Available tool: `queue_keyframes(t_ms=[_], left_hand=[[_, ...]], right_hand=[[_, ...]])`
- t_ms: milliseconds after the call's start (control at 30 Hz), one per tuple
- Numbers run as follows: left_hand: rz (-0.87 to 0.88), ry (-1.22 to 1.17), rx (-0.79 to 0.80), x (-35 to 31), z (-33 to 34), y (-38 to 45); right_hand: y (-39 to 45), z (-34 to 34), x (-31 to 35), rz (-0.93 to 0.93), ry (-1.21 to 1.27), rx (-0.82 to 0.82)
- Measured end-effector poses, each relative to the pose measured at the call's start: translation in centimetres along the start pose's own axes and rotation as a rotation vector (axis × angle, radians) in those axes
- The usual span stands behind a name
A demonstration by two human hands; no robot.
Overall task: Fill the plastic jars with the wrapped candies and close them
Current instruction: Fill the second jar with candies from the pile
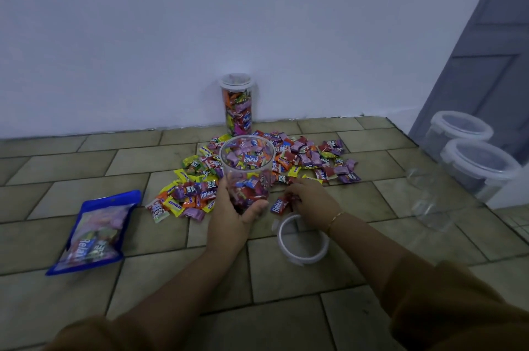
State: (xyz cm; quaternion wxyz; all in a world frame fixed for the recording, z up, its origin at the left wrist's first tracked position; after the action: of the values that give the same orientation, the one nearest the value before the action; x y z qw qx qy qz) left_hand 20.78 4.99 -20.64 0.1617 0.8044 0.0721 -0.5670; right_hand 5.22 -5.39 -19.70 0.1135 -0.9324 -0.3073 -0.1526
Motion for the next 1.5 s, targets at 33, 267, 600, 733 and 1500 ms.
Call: queue_keyframes(t_ms=[33,267,600,733,1500], left_hand=[[-0.004,0.006,0.002,0.1,0.0,0.0],[-0.011,0.018,0.018,0.3,0.0,0.1],[-0.01,0.022,0.008,0.0,0.0,0.0],[-0.016,0.014,0.018,0.1,-0.1,0.1],[0.04,0.023,0.067,0.1,-0.3,0.3]], right_hand=[[-0.1,-0.4,-0.1,0.01,0.019,-0.013],[-0.6,-4.8,1.0,0.109,0.812,-0.194],[-1.3,-11.8,8.8,-0.254,1.264,-0.257],[-0.6,-10.8,10.0,-0.286,0.93,-0.303],[-0.4,-6.9,10.5,-0.323,0.752,-0.516]])
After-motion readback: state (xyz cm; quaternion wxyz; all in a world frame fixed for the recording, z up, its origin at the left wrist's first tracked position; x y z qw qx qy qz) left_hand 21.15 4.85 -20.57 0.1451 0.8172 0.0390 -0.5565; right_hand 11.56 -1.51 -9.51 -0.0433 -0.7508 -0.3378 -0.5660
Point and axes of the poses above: each hand's wrist, its own y-axis towards the middle knuckle, its own z-axis out of the palm, x = y × z, the point moved 3 cm from there along y, towards the middle knuckle, and after that the axes turned 9 degrees about x, right-handed, at the moved point
